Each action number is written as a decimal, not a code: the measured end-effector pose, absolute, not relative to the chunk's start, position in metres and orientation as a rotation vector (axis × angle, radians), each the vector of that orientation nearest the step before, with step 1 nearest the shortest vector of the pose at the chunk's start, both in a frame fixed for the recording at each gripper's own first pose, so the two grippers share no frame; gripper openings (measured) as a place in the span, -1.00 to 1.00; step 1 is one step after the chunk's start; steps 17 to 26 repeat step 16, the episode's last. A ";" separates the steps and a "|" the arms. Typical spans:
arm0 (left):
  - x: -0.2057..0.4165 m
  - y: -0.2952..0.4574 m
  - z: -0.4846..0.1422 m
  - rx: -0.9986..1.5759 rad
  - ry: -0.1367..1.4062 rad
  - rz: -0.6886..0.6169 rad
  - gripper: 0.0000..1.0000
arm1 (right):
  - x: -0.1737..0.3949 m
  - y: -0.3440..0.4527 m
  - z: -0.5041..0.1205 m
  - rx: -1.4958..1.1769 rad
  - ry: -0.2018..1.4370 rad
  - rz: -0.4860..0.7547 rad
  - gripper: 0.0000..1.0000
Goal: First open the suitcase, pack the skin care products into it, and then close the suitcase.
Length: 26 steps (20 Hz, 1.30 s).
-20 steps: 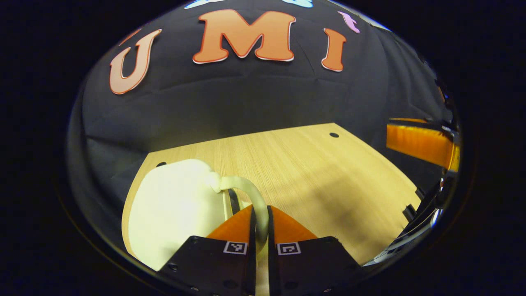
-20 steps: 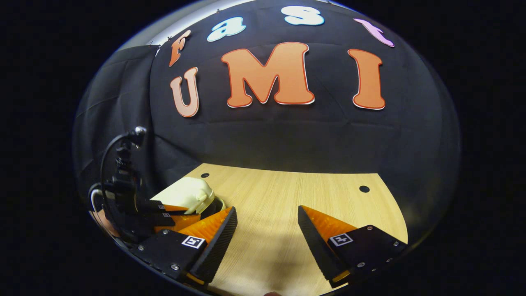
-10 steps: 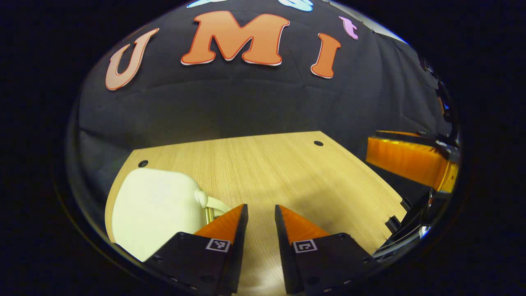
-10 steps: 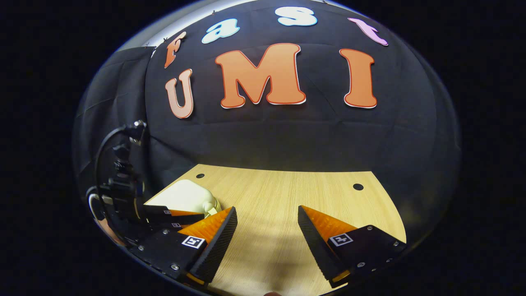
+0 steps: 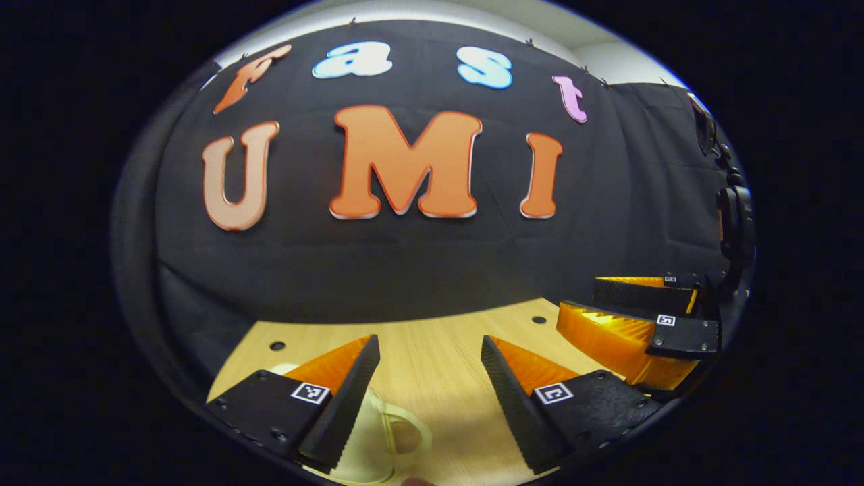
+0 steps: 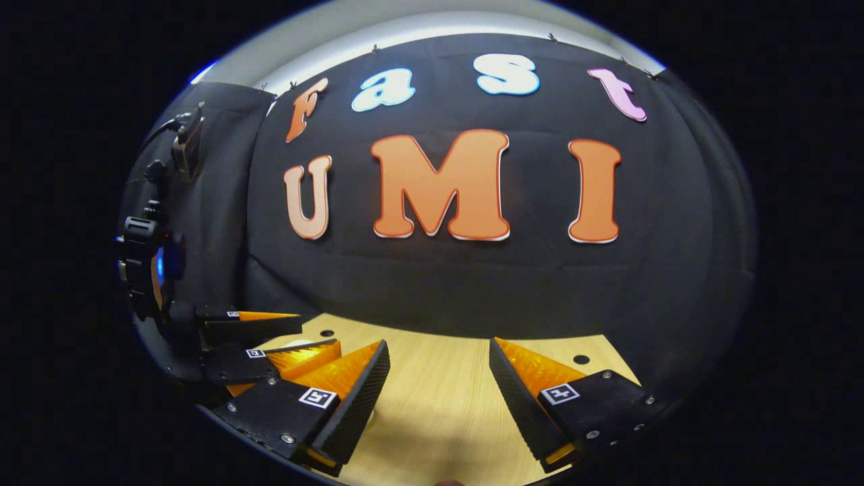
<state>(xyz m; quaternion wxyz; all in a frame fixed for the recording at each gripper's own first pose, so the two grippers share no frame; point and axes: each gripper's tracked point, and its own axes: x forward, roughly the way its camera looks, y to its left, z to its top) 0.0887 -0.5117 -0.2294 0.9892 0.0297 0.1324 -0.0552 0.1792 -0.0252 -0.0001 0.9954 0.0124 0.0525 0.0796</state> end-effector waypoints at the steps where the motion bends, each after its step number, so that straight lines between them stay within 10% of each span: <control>1: 0.081 -0.505 -0.218 0.074 0.213 -0.075 0.94 | 0.180 -0.024 0.012 0.034 0.074 0.147 0.89; 10: 0.013 -0.463 -0.162 0.075 -0.042 0.150 0.96 | 0.172 -0.001 0.050 -0.007 -0.086 0.162 0.88; 26: 0.007 -0.448 -0.167 0.075 -0.029 0.175 0.96 | 0.171 0.002 0.045 -0.001 -0.075 0.176 0.88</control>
